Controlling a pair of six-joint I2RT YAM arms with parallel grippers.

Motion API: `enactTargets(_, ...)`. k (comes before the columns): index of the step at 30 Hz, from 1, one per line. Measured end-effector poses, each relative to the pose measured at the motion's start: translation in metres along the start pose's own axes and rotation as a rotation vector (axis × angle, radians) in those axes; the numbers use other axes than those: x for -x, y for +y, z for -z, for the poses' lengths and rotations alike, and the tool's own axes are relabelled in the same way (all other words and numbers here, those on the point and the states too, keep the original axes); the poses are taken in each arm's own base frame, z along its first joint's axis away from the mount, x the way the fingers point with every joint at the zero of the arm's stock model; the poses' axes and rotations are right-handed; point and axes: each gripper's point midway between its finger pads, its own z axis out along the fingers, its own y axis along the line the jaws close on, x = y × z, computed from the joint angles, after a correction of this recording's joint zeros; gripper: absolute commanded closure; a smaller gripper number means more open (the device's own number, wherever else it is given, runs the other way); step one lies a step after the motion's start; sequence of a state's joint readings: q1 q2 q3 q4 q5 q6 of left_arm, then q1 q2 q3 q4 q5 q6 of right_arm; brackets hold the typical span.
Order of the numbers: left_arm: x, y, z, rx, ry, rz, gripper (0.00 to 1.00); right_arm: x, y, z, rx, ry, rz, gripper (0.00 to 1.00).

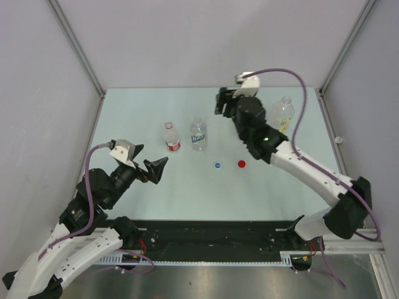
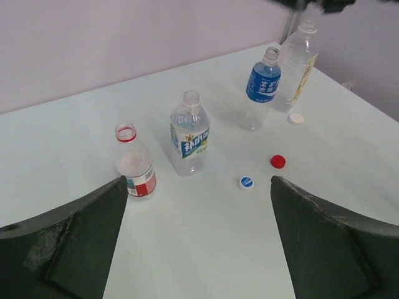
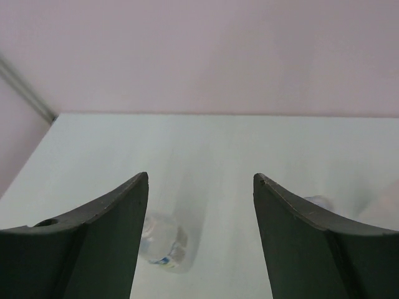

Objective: Unscrew the bottle caps

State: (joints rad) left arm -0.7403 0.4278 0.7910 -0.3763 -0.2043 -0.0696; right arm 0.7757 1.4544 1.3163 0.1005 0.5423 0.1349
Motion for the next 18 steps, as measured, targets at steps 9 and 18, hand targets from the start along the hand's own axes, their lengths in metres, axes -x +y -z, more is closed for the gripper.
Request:
enactTargets(9, -0.008, -0.010, -0.015, -0.031, 0.017, 0.033, 0.00, 0.094, -0.155, 0.088, -0.318, -0.157, -0.185, 0.28)
enactTargets(18, -0.029, -0.016, -0.025, -0.037, 0.072, 0.090, 0.00, 0.024, -0.182, 0.152, -0.363, -0.026, -0.199, 0.33)
